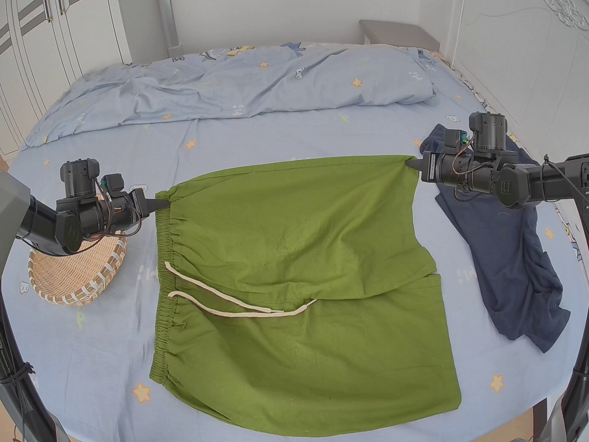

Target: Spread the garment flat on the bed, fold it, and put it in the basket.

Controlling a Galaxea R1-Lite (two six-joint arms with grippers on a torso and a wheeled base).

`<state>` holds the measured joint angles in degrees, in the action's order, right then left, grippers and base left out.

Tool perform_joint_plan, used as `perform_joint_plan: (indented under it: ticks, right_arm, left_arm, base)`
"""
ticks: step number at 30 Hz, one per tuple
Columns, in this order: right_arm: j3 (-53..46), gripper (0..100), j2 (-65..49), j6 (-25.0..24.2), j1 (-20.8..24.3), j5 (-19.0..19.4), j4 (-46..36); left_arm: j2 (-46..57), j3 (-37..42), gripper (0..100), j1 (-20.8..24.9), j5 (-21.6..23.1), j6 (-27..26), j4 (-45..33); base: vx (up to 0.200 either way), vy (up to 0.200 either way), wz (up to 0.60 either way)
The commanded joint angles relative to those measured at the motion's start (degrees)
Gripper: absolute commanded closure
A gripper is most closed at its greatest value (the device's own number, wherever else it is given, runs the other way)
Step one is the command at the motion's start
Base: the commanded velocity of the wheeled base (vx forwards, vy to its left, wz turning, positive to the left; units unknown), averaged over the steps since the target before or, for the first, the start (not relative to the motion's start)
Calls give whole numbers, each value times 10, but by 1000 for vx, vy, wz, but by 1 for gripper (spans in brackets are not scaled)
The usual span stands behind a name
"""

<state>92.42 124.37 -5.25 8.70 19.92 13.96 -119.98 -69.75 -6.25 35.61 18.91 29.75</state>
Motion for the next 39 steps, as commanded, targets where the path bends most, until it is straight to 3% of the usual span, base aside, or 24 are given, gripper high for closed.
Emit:
perform_joint_plan:
  ticks: [1, 17, 18, 32, 36, 39]
  right_arm:
    - [16, 100, 22, 1, 0, -1, -3]
    - [51, 100, 64, 2, 3, -21, -14]
    - [51, 0, 64, 2, 4, -21, -14]
    - [56, 0, 62, -9, 0, -23, -17]
    - [44, 0, 25, -25, -7, -22, -34]
    - [-42, 0, -73, -59, -13, -15, -48]
  left_arm:
    - [-13, -1, 100, 0, -1, 4, 2]
    - [-21, -6, 100, 1, -2, 3, 3]
    - [-21, -7, 0, 2, -4, 3, 3]
    - [-8, 5, 0, 9, -5, 3, 16]
    - [26, 22, 0, 17, -14, 3, 16]
    - [95, 63, 0, 19, -35, 10, 11]
  base:
    - [0, 0, 0]
    - [0, 0, 0]
    - [0, 0, 0]
    - [0, 0, 0]
    - [0, 0, 0]
    - [0, 0, 0]
